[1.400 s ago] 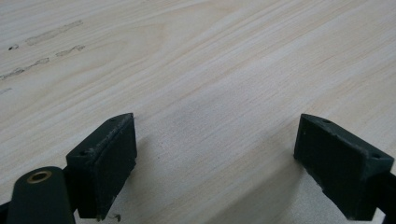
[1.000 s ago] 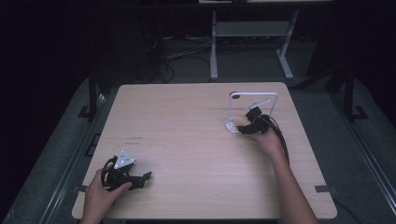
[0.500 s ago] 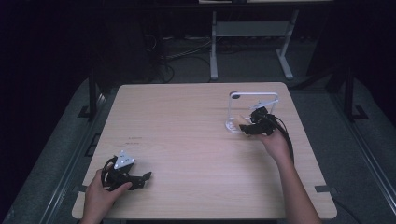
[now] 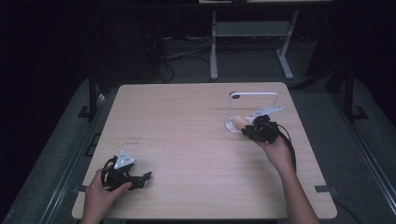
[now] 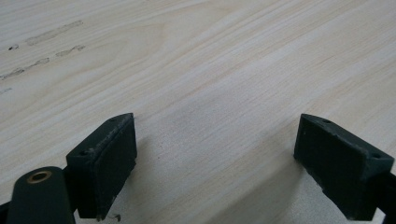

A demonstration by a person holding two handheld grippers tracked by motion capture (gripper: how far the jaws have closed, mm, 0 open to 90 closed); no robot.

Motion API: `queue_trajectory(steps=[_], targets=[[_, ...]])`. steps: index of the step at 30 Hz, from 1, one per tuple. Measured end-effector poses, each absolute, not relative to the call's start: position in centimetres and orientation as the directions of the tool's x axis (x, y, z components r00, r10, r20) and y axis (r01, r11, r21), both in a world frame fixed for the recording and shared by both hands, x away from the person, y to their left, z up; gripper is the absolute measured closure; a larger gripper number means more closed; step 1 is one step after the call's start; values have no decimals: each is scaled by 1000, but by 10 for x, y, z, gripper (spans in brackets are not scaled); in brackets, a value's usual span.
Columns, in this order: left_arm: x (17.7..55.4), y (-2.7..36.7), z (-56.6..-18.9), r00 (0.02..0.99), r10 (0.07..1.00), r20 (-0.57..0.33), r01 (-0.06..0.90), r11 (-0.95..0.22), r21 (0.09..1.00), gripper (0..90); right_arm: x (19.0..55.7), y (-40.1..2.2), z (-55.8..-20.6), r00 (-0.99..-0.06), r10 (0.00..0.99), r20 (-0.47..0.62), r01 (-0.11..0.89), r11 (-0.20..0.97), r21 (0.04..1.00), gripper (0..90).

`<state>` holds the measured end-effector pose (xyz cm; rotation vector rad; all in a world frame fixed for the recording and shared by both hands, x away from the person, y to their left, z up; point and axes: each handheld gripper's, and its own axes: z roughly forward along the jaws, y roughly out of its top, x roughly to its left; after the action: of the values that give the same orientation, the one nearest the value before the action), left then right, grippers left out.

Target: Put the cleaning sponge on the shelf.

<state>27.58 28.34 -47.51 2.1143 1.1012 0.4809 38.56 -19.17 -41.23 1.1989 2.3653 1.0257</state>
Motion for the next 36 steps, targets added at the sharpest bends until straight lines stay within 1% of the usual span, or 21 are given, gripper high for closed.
queue_trajectory(steps=[1, 2, 4, 8, 18, 36], targets=[[276, 283, -475, 571, 821, 7, 564, -398, 724, 126, 385, -191, -414, -611, 790, 51, 578, 401, 710, 826], [276, 283, -475, 571, 821, 7, 564, -398, 724, 126, 385, -191, -414, -611, 790, 51, 578, 401, 710, 826], [276, 284, -475, 572, 820, 7, 564, -400, 723, 126, 382, -191, -419, -621, 782, 58, 581, 409, 704, 897], [276, 284, -475, 572, 820, 8, 563, -399, 724, 126, 381, -189, -429, -633, 771, 61, 593, 433, 679, 898], [276, 284, -475, 572, 820, 8, 564, -400, 723, 126, 388, -188, -456, -620, 780, 80, 621, 427, 657, 898], [276, 283, -475, 571, 821, 6, 564, -397, 724, 125, 394, -210, -461, -556, 826, 87, 641, 361, 677, 898]])
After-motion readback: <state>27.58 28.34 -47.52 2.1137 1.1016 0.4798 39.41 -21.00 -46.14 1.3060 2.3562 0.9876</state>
